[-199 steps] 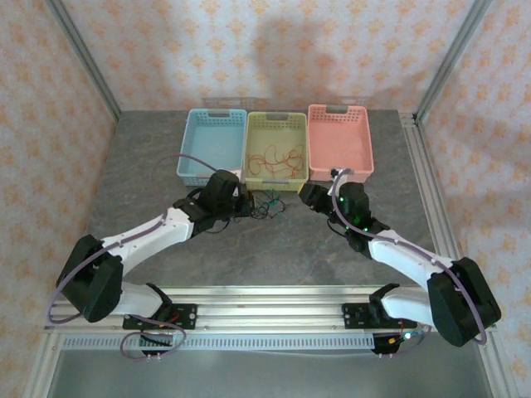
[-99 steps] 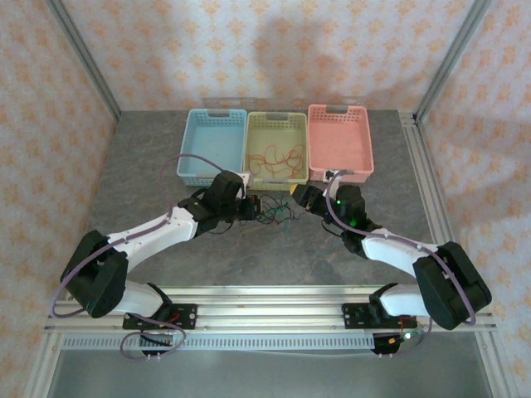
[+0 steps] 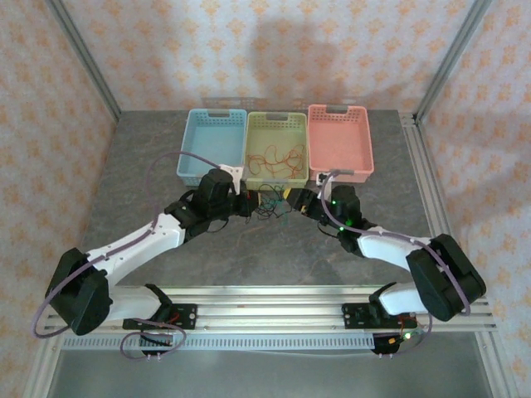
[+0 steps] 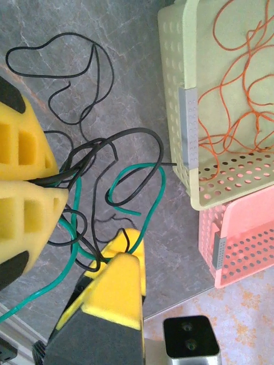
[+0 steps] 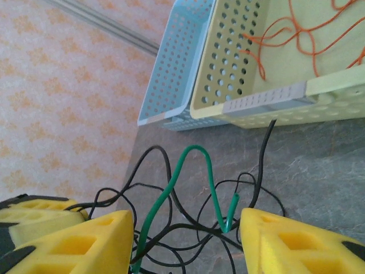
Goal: Untangle the cables
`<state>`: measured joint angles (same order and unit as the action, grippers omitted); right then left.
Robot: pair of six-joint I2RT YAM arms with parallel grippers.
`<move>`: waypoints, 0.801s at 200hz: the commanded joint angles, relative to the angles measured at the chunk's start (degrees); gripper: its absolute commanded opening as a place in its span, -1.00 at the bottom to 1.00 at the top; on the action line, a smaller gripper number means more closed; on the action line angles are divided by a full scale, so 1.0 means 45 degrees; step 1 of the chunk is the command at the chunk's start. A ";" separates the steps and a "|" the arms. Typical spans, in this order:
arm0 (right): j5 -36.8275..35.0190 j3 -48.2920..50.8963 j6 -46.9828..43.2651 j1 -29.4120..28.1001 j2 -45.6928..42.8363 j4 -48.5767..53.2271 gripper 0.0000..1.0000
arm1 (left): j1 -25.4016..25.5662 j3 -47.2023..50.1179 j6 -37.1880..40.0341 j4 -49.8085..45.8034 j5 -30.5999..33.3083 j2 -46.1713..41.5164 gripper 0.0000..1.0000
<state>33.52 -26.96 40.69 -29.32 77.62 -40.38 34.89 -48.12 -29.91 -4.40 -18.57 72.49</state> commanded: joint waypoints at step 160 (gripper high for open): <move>0.1043 -0.0796 -0.0726 -0.0301 0.0035 0.0166 -0.21 | 0.0116 0.0105 0.0228 -0.0242 0.1543 -0.0268 -1.00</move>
<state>36.56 -28.99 38.39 -30.46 78.37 -39.09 34.89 -47.94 -29.89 -4.54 -14.87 72.47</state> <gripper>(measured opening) 0.376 0.044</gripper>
